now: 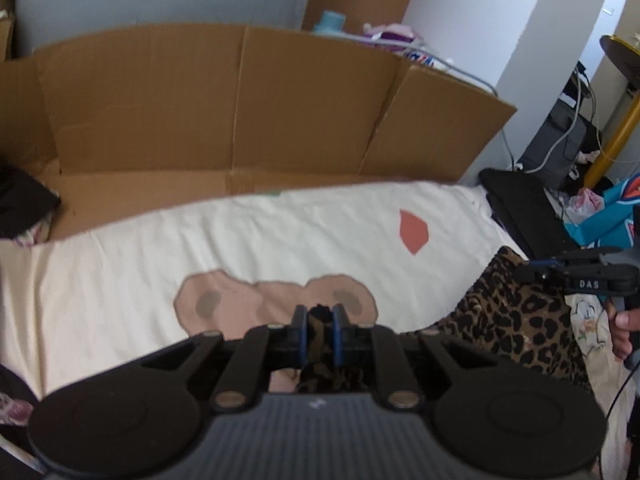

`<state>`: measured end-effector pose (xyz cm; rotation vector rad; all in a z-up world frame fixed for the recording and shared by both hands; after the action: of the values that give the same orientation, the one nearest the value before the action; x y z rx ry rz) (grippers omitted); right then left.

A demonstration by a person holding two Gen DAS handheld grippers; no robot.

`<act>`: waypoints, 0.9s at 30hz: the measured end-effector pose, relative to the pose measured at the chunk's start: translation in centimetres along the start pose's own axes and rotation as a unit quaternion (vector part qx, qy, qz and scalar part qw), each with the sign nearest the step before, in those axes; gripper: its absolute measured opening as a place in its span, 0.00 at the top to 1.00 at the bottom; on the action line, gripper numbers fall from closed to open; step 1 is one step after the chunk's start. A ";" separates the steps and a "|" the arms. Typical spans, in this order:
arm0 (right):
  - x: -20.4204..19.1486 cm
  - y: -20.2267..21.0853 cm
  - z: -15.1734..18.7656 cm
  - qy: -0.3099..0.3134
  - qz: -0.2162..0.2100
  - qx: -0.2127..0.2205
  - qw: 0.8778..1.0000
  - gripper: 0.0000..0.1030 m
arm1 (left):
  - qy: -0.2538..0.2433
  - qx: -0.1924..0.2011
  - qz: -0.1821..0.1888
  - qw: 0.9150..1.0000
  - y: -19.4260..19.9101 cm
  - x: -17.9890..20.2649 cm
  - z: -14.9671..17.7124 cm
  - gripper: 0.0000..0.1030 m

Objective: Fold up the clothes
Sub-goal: 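Lift the leopard-print garment edge with both tools and stretch it taut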

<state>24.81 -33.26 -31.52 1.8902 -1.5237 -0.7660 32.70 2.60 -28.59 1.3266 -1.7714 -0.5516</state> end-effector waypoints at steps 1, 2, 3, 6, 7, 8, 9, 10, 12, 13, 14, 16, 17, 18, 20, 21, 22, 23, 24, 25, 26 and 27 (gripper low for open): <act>0.1 0.1 -0.2 0.002 0.003 0.003 1.000 0.86 | -0.001 0.005 0.001 1.000 0.1 0.1 -0.2 0.87; 0.2 0.1 -0.3 0.003 0.005 0.006 1.000 0.86 | -0.002 0.007 0.001 1.000 0.1 0.1 -0.4 0.87; 0.3 0.1 -0.5 0.004 0.007 0.008 1.000 0.87 | -0.002 0.011 0.003 1.000 0.1 0.1 -0.6 0.87; 0.4 0.3 -1.1 0.011 0.013 0.017 1.000 0.86 | 0.001 0.025 0.005 1.000 0.3 0.1 -1.4 0.87; 0.4 0.4 -1.3 0.012 0.014 0.021 1.000 0.86 | 0.003 0.029 0.005 1.000 0.4 0.1 -1.6 0.88; 0.4 0.5 -1.6 0.012 0.015 0.025 0.999 0.86 | 0.003 0.033 0.005 0.999 0.5 0.1 -1.8 0.88; 0.5 0.6 -1.8 0.011 0.016 0.030 0.999 0.87 | 0.003 0.036 0.003 0.999 0.5 0.1 -1.9 0.88; 0.6 0.8 -2.1 0.011 0.017 0.035 0.999 0.86 | 0.002 0.039 0.002 0.999 0.5 0.1 -2.0 0.88; 0.7 0.9 -2.7 0.012 0.018 0.042 0.999 0.86 | 0.003 0.044 0.002 0.999 0.4 0.1 -2.2 0.88; 0.8 0.9 -2.9 0.013 0.018 0.044 0.999 0.86 | 0.004 0.046 0.002 0.999 0.4 0.1 -2.3 0.88; 0.8 0.9 -3.1 0.015 0.019 0.045 0.999 0.86 | 0.005 0.049 0.002 0.999 0.3 0.1 -2.4 0.88; 0.9 0.6 -3.6 0.023 0.022 0.047 0.998 0.86 | 0.006 0.057 0.003 0.998 0.2 0.0 -2.8 0.88; 1.0 0.5 -3.9 0.028 0.023 0.048 0.998 0.86 | 0.010 0.058 0.004 0.998 0.1 -0.1 -3.0 0.88; 1.0 0.3 -4.2 0.032 0.025 0.048 0.998 0.86 | 0.014 0.060 0.005 0.998 0.0 -0.3 -3.2 0.88; 1.1 0.0 -4.9 0.037 0.026 0.051 0.998 0.87 | 0.012 0.067 0.002 0.998 -0.1 -0.6 -3.7 0.88; 1.2 -0.2 -5.3 0.039 0.026 0.053 0.998 0.87 | 0.009 0.070 0.001 0.998 -0.1 -0.7 -4.0 0.88; 1.2 -0.5 -5.7 0.041 0.026 0.054 0.997 0.87 | 0.007 0.071 -0.001 0.997 -0.3 -0.9 -4.2 0.88; 1.2 -0.7 -6.0 0.045 0.027 0.054 0.997 0.86 | 0.005 0.073 -0.002 0.997 -0.4 -1.1 -4.4 0.88; 1.2 -1.0 -6.3 0.049 0.028 0.054 0.997 0.87 | 0.003 0.075 -0.004 0.997 -0.5 -1.2 -4.6 0.88; 1.2 -1.3 -6.6 0.052 0.029 0.054 0.997 0.87 | 0.001 0.077 -0.005 0.997 -0.7 -1.3 -4.9 0.88; 1.2 -1.6 -6.9 0.056 0.030 0.054 0.997 0.87 | 0.001 0.080 -0.006 0.997 -0.8 -1.5 -5.2 0.88; 1.2 -1.9 -7.2 0.059 0.031 0.054 0.996 0.87 | 0.001 0.083 -0.006 0.997 -0.9 -1.5 -5.4 0.88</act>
<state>31.62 -33.48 -28.21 1.9207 -1.5693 -0.5432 37.82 4.41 -26.82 1.4510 -1.8401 -0.4164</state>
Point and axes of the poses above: each gripper's, at about its wrist camera, not at the fingertips, and y roughly against the way its jaws point, x to its right, z to its underside, the point moved 7 cm from there along -y, roughly the way its jaws point, and after that the axes turned 13 degrees about y, right-handed, at the moved point
